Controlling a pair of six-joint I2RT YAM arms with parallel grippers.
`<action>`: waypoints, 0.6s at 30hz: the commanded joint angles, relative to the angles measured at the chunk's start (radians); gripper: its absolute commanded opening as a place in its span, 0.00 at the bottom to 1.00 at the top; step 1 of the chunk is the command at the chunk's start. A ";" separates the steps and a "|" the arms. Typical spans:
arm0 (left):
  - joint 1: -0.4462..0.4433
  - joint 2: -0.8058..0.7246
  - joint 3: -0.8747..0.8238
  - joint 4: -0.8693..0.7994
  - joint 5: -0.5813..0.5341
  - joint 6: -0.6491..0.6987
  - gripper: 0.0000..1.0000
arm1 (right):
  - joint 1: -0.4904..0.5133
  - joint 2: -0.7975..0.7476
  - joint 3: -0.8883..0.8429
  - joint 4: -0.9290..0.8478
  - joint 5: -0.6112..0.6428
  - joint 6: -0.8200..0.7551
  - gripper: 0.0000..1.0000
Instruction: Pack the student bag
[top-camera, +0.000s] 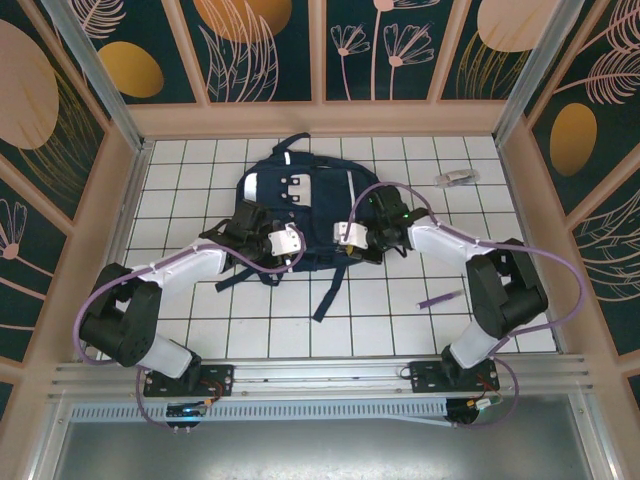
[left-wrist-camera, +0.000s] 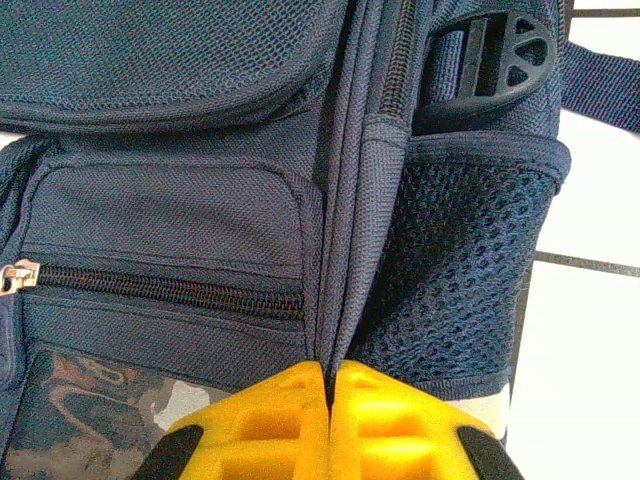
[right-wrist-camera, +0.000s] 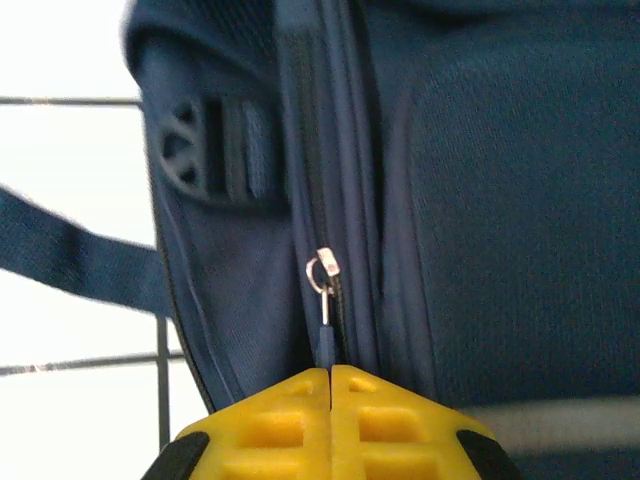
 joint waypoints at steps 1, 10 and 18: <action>0.026 -0.014 -0.005 0.005 0.003 0.045 0.00 | -0.064 -0.053 -0.017 -0.096 0.145 0.061 0.00; 0.040 -0.027 -0.016 0.001 -0.005 0.068 0.00 | -0.183 -0.061 0.011 -0.142 0.290 0.174 0.00; 0.007 0.019 0.178 -0.149 0.204 0.103 0.58 | -0.247 -0.116 0.064 -0.080 -0.011 0.417 0.00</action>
